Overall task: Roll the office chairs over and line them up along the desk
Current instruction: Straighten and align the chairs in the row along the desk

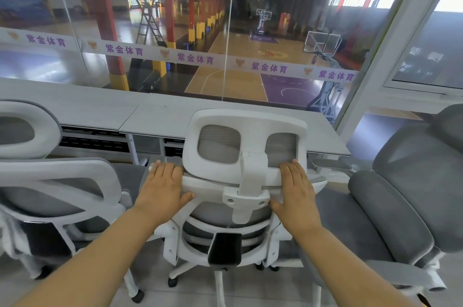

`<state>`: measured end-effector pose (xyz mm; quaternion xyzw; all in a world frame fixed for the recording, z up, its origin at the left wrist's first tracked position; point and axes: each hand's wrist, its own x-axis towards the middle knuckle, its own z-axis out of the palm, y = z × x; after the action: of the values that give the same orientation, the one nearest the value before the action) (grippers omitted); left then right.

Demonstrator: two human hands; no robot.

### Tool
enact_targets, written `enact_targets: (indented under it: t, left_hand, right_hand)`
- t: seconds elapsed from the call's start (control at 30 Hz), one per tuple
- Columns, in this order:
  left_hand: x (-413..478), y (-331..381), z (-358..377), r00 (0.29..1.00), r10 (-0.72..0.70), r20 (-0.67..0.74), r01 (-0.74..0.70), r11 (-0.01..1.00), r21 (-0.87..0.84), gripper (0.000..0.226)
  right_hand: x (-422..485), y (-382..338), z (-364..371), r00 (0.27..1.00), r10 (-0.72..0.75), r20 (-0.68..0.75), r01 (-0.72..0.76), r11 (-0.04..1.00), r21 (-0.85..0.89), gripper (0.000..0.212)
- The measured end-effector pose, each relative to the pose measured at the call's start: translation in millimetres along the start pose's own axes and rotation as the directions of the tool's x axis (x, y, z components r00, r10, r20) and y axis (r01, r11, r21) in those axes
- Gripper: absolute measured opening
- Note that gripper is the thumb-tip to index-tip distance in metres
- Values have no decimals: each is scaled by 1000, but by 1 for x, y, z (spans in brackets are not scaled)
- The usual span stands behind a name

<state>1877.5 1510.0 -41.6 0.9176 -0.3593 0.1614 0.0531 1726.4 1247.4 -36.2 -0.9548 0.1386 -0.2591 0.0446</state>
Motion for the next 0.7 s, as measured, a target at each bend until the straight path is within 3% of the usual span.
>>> enact_targets:
  t: [0.27,0.4,0.53,0.7]
  left_hand:
    - [3,5,-5,995,-97,29,100,980,-169,57]
    - [3,12,-4,985,-169,18,168,949,-266,82]
    - [5,9,2,987,-162,22,162,944,-287,94]
    - [7,4,1,986,-157,61,168,948,-271,88]
  right_hand:
    - [-11,15,-12,998,38,57,-40,998,45,83]
    - [-18,24,-12,975,193,113,-202,976,77,88]
    - [-18,23,-6,963,239,123,-253,961,113,84]
    - [-17,22,-2,967,235,101,-245,963,109,82]
